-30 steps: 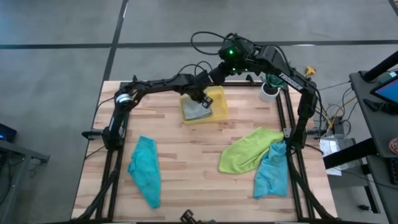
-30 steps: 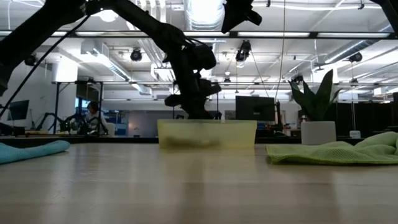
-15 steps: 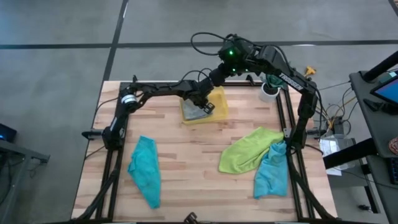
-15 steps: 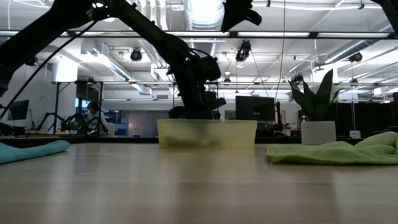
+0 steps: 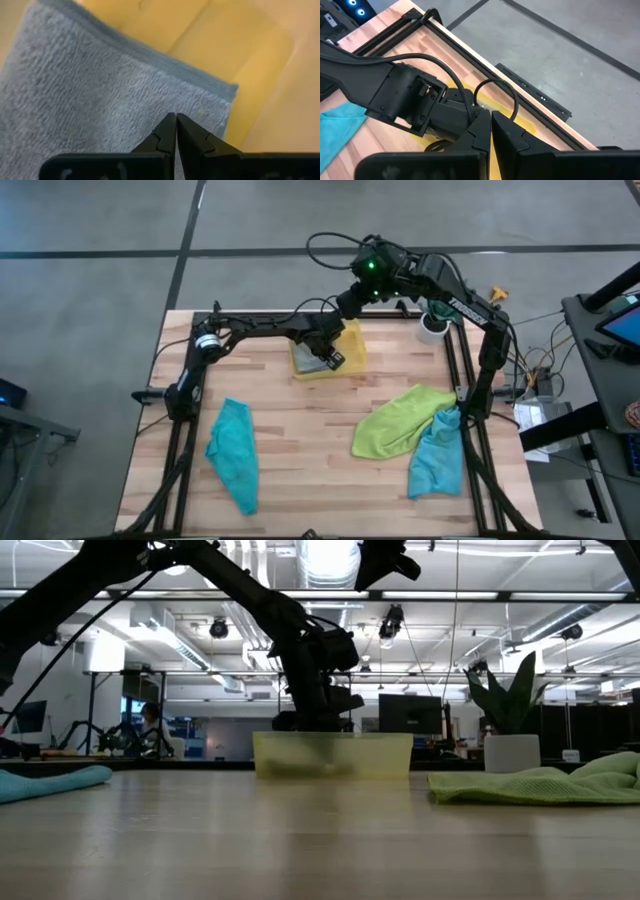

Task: Fold microfiber towels
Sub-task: Put the gray microfiber cloth into the bin, then fold the blue microfiber cloth

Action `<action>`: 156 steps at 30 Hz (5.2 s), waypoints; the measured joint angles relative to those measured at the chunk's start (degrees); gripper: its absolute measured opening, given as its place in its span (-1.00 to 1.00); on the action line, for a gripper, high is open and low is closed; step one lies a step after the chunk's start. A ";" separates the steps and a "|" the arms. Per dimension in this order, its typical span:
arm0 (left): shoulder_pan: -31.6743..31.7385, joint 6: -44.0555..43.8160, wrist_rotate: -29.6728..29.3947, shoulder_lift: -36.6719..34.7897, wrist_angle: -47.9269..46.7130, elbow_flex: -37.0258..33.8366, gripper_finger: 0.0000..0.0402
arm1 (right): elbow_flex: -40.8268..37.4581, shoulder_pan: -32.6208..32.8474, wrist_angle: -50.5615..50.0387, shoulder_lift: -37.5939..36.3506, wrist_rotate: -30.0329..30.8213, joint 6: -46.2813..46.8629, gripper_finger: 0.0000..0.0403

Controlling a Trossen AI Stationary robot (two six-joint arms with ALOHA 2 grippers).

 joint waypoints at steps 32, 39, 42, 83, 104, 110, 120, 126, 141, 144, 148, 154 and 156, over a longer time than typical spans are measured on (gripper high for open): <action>-0.44 3.08 4.86 -2.21 -1.91 3.30 -1.00 | 0.00 0.39 0.04 0.00 -0.04 0.79 -0.95; 0.45 3.07 -0.91 -2.28 -1.71 3.30 -1.00 | 0.00 0.39 -0.06 -0.04 0.02 0.75 -0.95; 0.84 3.08 -1.27 -3.74 -1.89 3.26 -1.00 | 0.00 0.39 -0.19 -0.24 0.00 0.63 -0.95; -8.28 15.07 2.39 -4.07 0.05 -4.39 -1.00 | -1.27 -1.88 -3.30 -1.78 -1.53 -2.47 -0.95; -2.66 19.77 -5.86 -4.59 -4.92 -4.14 -1.00 | -1.27 -1.90 -3.06 -2.16 -1.44 -3.19 -0.95; -2.93 19.50 -5.88 -5.23 -6.93 -1.65 -1.00 | -1.27 -1.90 -2.97 -2.16 -1.44 -3.61 -0.95; -4.63 16.51 -5.77 -13.02 -7.40 -1.42 -1.00 | -1.27 -1.90 -2.61 -4.68 -1.43 -4.36 -0.95; -5.97 15.26 -5.51 -14.96 -12.51 -1.60 -1.00 | -1.27 -1.92 -1.92 -6.58 -0.98 -5.47 -0.95; -9.60 0.80 -6.05 -35.71 -24.60 -7.33 -1.00 | -2.70 -3.29 -0.99 -8.29 -10.26 -12.62 -0.95; -11.12 -5.74 -6.24 -41.28 -24.26 -9.83 -1.00 | -4.02 -3.47 -0.68 -7.78 -20.53 -14.49 -0.95; -15.90 -16.00 -9.43 -47.47 -25.58 -12.97 -1.00 | -7.84 -2.74 0.04 -7.66 -30.33 -16.24 -0.95; -23.83 -31.32 -7.11 -49.89 -38.49 -16.91 -1.00 | -16.75 0.41 4.10 -8.41 -35.03 -18.01 -0.95; -26.21 -34.20 -3.19 -49.30 -40.41 -18.53 -1.00 | -19.89 1.67 6.39 -8.83 -35.98 -17.77 -0.95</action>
